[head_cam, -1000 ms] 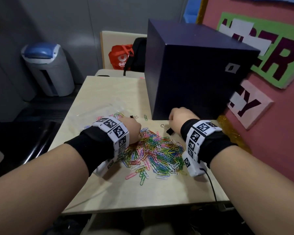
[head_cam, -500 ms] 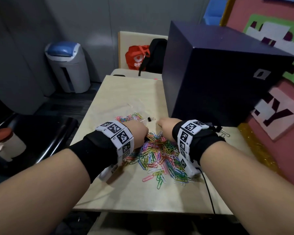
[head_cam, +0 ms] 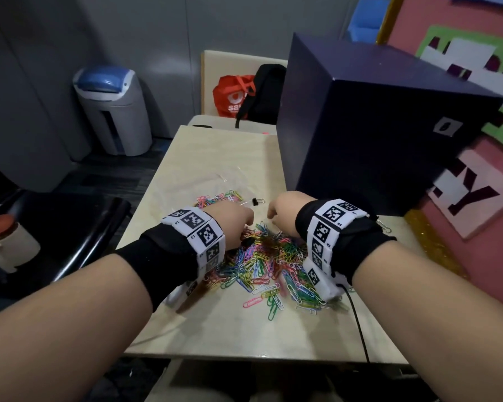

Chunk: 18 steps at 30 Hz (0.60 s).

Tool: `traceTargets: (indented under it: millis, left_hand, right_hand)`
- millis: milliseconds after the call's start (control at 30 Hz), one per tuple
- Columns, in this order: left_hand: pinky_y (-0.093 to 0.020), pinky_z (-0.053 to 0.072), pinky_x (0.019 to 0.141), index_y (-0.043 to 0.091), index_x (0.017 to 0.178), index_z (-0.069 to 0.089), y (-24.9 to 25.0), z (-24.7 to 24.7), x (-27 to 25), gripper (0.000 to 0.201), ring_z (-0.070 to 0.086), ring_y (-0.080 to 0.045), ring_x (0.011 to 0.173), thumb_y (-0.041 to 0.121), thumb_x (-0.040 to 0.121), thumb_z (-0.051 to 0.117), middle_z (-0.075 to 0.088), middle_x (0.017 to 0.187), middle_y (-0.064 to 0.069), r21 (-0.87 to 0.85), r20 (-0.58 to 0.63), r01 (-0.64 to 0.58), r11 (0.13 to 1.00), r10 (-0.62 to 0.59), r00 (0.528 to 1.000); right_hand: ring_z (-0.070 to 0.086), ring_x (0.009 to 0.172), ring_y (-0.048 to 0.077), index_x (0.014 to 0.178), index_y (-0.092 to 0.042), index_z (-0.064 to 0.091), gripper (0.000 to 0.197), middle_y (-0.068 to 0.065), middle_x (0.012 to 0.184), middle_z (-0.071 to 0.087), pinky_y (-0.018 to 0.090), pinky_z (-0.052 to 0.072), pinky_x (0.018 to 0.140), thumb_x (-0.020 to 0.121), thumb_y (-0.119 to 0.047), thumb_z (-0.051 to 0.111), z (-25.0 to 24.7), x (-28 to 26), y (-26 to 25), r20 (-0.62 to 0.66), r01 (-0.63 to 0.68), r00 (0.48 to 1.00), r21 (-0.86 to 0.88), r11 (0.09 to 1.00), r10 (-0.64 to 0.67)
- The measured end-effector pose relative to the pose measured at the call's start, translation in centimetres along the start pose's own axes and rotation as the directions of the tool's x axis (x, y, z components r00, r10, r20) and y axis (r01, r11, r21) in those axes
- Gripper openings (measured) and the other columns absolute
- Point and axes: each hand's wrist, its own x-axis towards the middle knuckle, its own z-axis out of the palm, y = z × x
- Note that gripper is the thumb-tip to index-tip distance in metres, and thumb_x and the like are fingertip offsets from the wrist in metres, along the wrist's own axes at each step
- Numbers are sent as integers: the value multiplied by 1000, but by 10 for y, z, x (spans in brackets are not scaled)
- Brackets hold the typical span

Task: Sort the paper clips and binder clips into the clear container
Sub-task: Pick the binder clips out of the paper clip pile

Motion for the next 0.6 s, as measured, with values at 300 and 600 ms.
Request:
traceTargets:
  millis: [300, 600]
  left_hand:
    - [-30, 44, 90, 25, 130, 58, 3, 2, -2, 38, 54, -25, 117, 17, 94, 49, 53, 129, -8, 1, -33, -38, 999, 38, 999]
    - [-31, 50, 79, 19, 111, 66, 7, 2, 3, 29, 61, -24, 99, 34, 87, 63, 67, 107, -5, 37, -28, -24, 999, 25, 999]
  right_hand:
    - [55, 119, 29, 133, -8, 49, 42, 9, 133, 53, 31, 45, 90, 92, -5, 53, 3, 23, -13, -12, 17, 1000, 137, 990, -16]
    - [58, 71, 25, 85, -9, 63, 13, 5, 73, 59, 28, 48, 61, 93, -12, 54, 6, 20, 0, -31, -77, 996, 35, 996, 78]
